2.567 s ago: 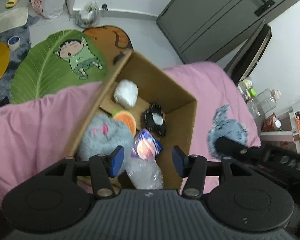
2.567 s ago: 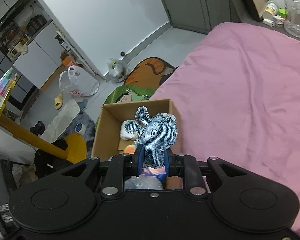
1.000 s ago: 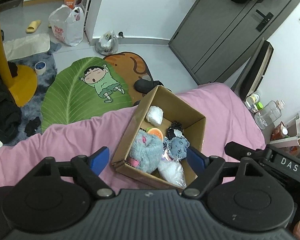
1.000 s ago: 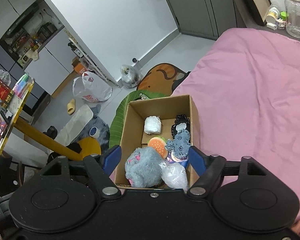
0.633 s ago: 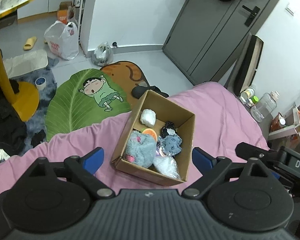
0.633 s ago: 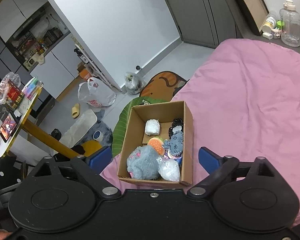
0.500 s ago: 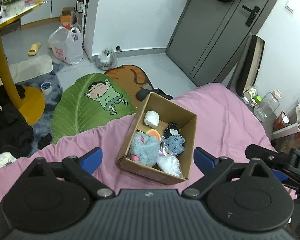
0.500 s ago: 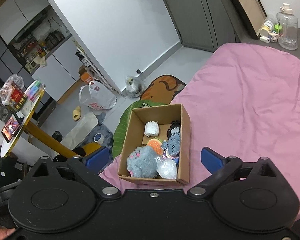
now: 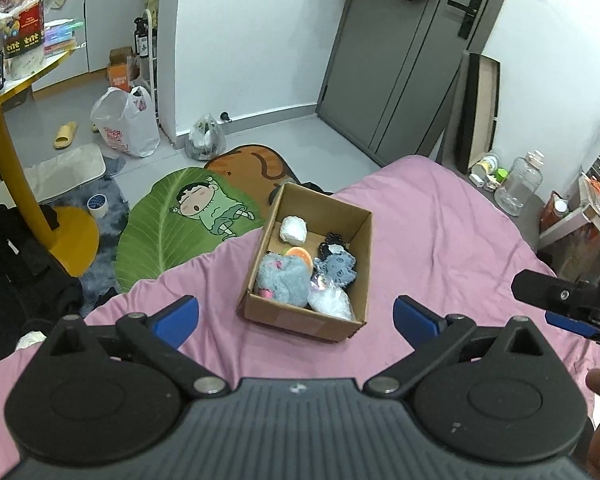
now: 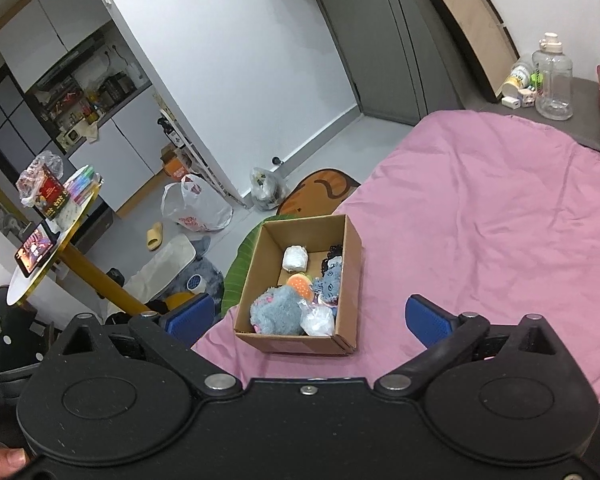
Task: Organize soft objects
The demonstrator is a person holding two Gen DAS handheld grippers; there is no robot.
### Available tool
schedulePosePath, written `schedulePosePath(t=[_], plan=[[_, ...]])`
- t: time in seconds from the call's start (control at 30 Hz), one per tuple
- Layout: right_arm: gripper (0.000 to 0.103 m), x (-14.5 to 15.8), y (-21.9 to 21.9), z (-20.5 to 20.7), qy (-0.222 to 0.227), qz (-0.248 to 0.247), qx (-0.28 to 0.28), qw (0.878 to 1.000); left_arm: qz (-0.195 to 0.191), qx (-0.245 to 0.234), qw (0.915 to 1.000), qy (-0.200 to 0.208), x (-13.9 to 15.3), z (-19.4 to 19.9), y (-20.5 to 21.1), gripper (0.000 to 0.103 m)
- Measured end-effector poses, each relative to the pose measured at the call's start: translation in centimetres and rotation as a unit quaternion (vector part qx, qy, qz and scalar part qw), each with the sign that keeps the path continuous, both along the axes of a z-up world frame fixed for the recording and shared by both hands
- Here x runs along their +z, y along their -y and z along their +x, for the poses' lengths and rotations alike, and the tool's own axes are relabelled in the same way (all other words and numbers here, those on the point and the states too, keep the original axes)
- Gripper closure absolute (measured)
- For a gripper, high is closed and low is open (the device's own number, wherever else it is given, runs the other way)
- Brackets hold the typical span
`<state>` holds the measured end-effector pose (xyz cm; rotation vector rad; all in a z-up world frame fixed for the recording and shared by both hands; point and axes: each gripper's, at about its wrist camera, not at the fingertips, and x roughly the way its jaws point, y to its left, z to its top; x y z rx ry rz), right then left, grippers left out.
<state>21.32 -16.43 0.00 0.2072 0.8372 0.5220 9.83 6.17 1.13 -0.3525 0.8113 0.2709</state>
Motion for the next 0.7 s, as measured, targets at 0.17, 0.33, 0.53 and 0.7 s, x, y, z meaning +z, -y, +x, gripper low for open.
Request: schedulePosePath(t=[0.17,0.33,0.53,0.7], plan=[[0.0,0.8,0.7,-1.5,0.017,0.0,-0.001,1.0,0.011,-0.006,0.9999,0.006,0.9,-1.7,0.8,0.0],[0.0,1.4,0.9,-3.4,0.028,-0.014,0.001,1.0,0.017,-0.011,0.9997,0.013,1.8,-3.5,0.9,0.0],[0.0,1.8,1.2,-5.4,0.035,-0.027,-0.003,0.999,0.024,-0.02,0.9993,0.02,2.4,-5.3,1.5,0.0],[0.0,2.3,1.6,-6.8,0.044,-0.03,-0.007,0.999,0.035,-0.033,0.9984,0.028,3.1,-6.9,2.2,0.0]])
